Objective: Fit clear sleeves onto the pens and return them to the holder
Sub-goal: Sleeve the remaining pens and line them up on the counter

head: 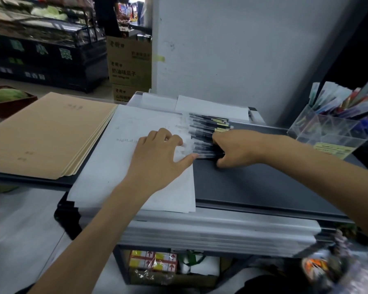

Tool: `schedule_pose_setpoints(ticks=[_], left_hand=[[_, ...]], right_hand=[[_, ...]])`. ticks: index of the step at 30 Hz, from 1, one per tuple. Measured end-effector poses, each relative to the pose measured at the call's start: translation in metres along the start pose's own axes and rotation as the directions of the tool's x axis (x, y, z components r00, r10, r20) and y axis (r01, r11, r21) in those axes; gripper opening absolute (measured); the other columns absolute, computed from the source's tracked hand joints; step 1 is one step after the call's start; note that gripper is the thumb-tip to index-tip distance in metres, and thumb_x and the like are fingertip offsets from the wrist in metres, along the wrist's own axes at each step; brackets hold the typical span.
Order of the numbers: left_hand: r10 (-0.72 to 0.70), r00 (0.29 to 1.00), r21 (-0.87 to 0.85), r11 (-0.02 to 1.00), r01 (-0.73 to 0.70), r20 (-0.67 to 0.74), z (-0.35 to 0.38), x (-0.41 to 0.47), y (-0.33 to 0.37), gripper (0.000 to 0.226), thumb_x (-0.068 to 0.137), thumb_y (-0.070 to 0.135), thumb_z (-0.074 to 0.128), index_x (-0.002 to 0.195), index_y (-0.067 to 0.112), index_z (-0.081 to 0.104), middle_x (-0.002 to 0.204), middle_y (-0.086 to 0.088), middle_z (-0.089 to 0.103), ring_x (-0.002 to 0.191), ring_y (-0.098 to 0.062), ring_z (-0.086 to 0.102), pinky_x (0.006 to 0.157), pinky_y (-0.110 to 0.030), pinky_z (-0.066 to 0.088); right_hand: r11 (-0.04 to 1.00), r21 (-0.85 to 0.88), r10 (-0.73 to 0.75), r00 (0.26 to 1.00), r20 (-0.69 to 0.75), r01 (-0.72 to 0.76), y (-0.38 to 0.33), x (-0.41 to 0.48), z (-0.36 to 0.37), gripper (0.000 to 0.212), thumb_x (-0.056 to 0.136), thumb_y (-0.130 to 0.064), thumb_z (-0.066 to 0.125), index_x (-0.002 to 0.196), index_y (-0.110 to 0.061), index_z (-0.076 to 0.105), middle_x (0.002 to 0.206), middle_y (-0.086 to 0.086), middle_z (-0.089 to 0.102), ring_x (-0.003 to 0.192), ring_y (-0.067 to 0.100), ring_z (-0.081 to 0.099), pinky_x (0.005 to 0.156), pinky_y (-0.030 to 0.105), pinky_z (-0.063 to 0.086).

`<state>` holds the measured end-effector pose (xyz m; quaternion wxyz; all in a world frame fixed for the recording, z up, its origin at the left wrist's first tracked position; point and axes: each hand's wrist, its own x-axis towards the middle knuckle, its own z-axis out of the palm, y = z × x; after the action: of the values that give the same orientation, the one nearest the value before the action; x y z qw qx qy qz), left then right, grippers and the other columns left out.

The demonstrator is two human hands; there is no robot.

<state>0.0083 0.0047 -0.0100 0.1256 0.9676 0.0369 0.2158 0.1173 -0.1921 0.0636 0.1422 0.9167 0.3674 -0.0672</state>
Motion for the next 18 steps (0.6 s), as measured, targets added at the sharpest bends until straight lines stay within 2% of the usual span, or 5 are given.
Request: schedule_pose_setpoints(ticks=[2,4,11,14,18], left_hand=[[-0.004,1.0,-0.006,1.0,0.004,0.003,0.0,0.0,0.0,0.068,0.088,0.082,0.035,0.12,0.031,0.067,0.121,0.006,0.057,0.115,-0.02,0.053,0.1,-0.038,0.04],[-0.006,1.0,-0.004,1.0,0.006,0.009,0.001,0.0,0.0,0.065,0.089,0.081,0.036,0.12,0.032,0.066,0.122,0.007,0.056,0.116,-0.019,0.052,0.1,-0.037,0.038],[-0.018,0.999,-0.108,0.994,0.022,0.033,-0.008,-0.001,0.004,0.07,0.098,0.068,0.017,0.122,0.027,0.067,0.123,0.004,0.058,0.116,-0.02,0.052,0.103,-0.039,0.038],[-0.031,0.999,-0.154,0.987,0.035,0.03,-0.01,-0.001,0.004,0.069,0.1,0.064,0.015,0.121,0.025,0.067,0.123,0.003,0.059,0.115,-0.021,0.052,0.103,-0.038,0.037],[-0.018,0.999,-0.153,0.988,0.022,0.028,-0.01,-0.002,0.004,0.069,0.1,0.063,0.015,0.123,0.023,0.066,0.123,0.003,0.06,0.113,-0.021,0.054,0.102,-0.038,0.038]], right_hand=[[0.999,-0.05,-0.006,1.0,0.03,0.007,-0.003,-0.001,0.002,0.033,0.094,-0.045,0.061,0.103,-0.018,0.044,0.11,0.003,0.058,0.097,0.027,0.058,0.083,0.041,0.052],[0.996,-0.084,-0.013,1.0,0.019,0.014,-0.005,-0.004,0.005,0.031,0.098,-0.043,0.056,0.104,-0.019,0.039,0.118,0.005,0.056,0.102,0.029,0.056,0.087,0.043,0.052],[0.996,-0.083,-0.021,0.999,-0.041,0.018,-0.011,-0.011,0.015,0.025,0.105,-0.035,0.047,0.107,-0.014,0.032,0.123,0.018,0.057,0.106,0.038,0.06,0.077,0.039,0.04],[0.997,-0.079,-0.026,0.99,-0.142,0.015,-0.011,-0.014,0.019,0.026,0.103,-0.035,0.047,0.102,-0.015,0.03,0.115,0.016,0.062,0.095,0.039,0.061,0.071,0.039,0.038],[1.0,-0.023,-0.007,0.971,-0.237,0.002,-0.008,-0.019,0.025,0.024,0.102,-0.036,0.044,0.096,-0.019,0.029,0.099,0.012,0.065,0.071,0.033,0.043,0.065,0.04,0.035]])
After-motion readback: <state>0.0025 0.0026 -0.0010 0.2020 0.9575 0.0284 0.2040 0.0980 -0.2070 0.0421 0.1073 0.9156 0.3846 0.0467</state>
